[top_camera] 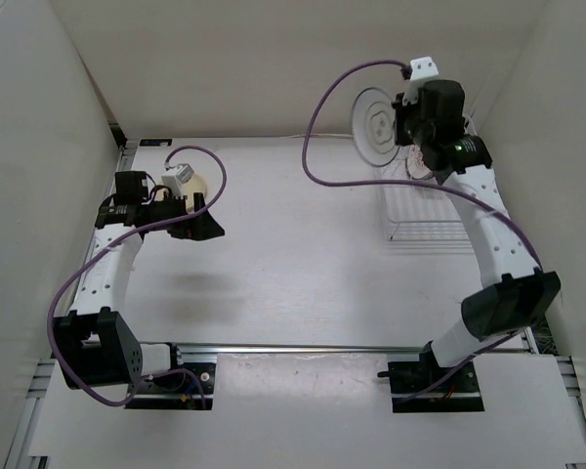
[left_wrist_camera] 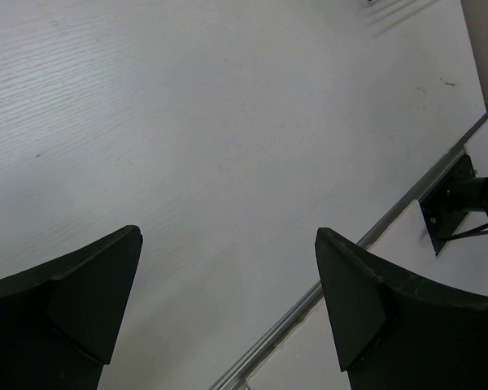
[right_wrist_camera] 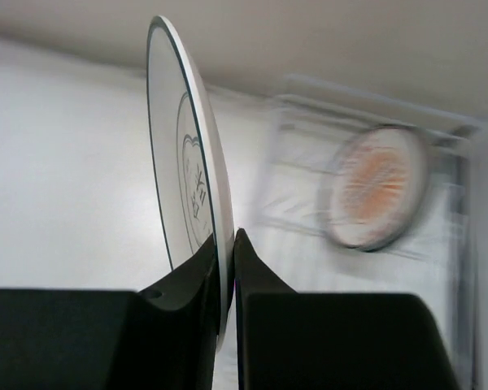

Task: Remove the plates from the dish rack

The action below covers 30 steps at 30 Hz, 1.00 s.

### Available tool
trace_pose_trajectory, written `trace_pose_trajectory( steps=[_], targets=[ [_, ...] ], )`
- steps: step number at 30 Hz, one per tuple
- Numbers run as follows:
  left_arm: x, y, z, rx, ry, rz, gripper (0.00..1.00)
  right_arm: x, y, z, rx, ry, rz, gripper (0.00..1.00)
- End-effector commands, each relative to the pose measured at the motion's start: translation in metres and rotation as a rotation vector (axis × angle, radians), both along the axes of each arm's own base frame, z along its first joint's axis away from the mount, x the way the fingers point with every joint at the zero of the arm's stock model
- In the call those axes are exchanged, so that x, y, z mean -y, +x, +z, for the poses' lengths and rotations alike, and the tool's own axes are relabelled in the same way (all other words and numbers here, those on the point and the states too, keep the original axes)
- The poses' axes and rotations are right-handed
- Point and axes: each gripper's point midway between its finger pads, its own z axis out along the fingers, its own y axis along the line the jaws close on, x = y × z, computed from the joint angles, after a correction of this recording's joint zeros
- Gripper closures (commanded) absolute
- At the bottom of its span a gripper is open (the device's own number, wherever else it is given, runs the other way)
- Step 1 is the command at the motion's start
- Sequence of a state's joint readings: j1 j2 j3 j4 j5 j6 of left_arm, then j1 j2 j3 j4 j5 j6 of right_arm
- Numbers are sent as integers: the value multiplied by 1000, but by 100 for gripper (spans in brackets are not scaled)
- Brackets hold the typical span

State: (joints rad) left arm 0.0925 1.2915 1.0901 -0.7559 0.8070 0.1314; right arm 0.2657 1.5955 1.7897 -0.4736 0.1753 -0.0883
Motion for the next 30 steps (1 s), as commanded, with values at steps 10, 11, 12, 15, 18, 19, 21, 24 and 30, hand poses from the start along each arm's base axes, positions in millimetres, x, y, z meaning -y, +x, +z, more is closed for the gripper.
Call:
trace_pose_trajectory(
  steps=[10,11,12,15,18,19,21,24,30],
  targets=[
    [39,-35,41,-32,-301,-163,1,-178,-203,-113,-704,553,1096,99],
    [40,-36,42,-39,-312,-165,1,-184,-212,-118,-743,571,1139,99],
    [40,-36,37,-57,-315,-162,1,-192,-220,-121,-758,564,1175,99],
    [42,-38,38,-73,-338,-172,1,-207,-232,-129,-825,577,1229,99],
    [42,-37,34,-84,-348,-177,1,-222,-226,-138,-859,578,1251,99],
    [42,-37,34,-84,-348,-177,1,-226,-226,-138,-866,580,1266,99],
    [42,-36,32,-93,-350,-175,1,-234,-216,-141,-885,598,1259,99],
    [42,-38,30,-102,-352,-173,1,-245,-208,-145,-914,628,1271,99],
    [43,-39,27,-111,-354,-172,1,-262,-189,-135,-921,696,1315,99]
  ],
)
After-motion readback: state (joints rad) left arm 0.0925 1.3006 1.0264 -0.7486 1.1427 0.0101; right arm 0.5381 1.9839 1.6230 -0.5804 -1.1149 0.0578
